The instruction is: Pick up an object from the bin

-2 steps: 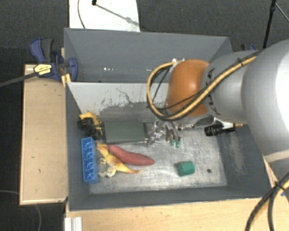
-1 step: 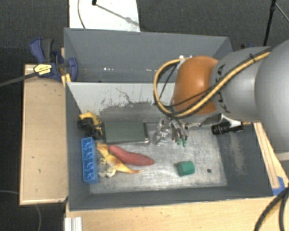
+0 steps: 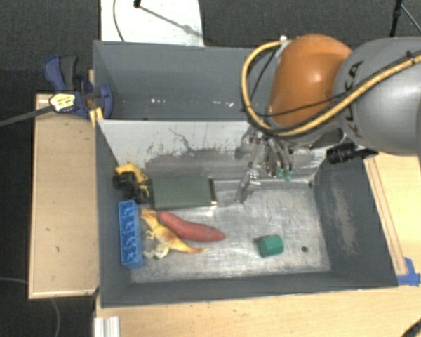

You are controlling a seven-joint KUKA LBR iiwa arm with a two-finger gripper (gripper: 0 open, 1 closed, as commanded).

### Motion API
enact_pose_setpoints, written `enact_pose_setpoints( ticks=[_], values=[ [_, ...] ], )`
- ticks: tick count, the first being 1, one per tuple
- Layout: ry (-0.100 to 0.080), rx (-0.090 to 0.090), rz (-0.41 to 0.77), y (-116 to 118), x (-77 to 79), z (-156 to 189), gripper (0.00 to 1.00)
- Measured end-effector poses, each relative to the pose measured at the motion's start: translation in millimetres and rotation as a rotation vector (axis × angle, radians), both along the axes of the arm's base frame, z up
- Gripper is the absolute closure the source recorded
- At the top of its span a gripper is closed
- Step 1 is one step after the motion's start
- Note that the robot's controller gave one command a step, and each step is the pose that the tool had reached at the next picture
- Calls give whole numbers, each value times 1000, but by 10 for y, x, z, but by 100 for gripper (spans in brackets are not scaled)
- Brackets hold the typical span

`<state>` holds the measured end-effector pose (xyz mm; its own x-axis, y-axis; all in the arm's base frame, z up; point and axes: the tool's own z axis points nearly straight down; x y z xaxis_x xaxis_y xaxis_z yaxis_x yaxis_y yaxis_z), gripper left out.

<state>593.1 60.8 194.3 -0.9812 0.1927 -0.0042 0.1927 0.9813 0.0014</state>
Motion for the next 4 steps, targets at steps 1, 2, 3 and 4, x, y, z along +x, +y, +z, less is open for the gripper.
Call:
enact_pose_setpoints(
  ticks=[1, 2, 3, 4],
  values=[
    [1, 0, 1, 0, -3, -5, 0],
    [-2, 0, 100, 33, -220, -448, 0],
    [2, 0, 81, 197, -381, -777, 0],
    [1, 2, -23, 130, -392, -1065, 0]
  ],
)
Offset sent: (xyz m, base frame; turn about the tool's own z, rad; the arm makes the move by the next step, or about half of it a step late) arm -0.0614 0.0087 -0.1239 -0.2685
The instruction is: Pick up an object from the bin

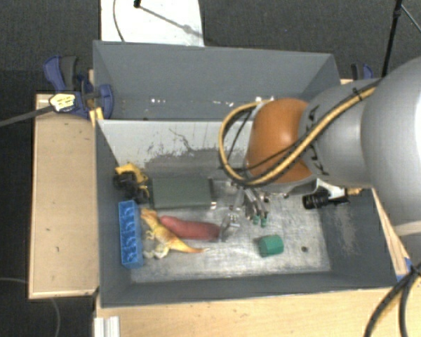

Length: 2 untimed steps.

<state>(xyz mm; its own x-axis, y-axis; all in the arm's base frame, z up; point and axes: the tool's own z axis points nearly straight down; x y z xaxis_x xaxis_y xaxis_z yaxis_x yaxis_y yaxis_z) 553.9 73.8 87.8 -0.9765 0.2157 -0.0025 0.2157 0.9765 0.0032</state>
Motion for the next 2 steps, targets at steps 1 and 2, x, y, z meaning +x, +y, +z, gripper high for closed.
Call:
enact_pose_setpoints(
  ticks=[1, 2],
  values=[
    [16, -9, 158, 843, 198, -131, 100],
    [16, -9, 158, 843, 198, -131, 100]
  ],
)
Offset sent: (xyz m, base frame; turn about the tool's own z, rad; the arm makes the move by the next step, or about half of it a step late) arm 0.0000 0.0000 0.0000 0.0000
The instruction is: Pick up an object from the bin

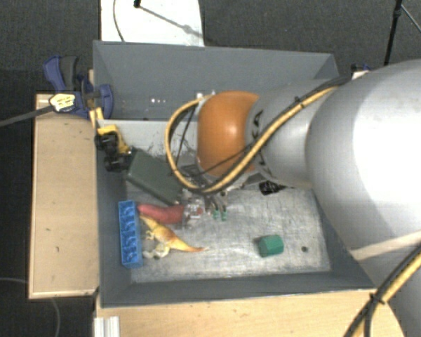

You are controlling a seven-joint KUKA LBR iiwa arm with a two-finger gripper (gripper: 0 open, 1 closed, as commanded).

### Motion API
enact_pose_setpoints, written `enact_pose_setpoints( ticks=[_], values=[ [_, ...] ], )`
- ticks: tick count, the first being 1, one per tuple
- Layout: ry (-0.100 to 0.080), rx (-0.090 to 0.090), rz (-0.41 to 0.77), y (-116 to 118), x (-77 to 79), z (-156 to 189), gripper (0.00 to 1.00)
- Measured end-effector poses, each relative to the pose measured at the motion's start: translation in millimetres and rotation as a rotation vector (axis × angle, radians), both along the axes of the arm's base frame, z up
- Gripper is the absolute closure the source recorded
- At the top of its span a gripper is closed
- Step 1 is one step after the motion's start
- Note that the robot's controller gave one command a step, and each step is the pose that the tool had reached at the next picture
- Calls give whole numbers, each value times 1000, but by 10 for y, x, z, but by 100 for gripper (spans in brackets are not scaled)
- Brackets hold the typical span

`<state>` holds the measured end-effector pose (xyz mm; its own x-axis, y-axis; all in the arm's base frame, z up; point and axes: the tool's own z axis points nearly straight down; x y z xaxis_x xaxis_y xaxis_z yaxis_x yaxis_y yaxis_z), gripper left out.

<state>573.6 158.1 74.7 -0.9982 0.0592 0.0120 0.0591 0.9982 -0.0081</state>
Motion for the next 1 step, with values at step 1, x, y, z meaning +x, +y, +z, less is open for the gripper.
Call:
enact_pose_setpoints(
  ticks=[1],
  values=[
    [-15, 8, 36, -176, -339, 1301, 100]
  ],
)
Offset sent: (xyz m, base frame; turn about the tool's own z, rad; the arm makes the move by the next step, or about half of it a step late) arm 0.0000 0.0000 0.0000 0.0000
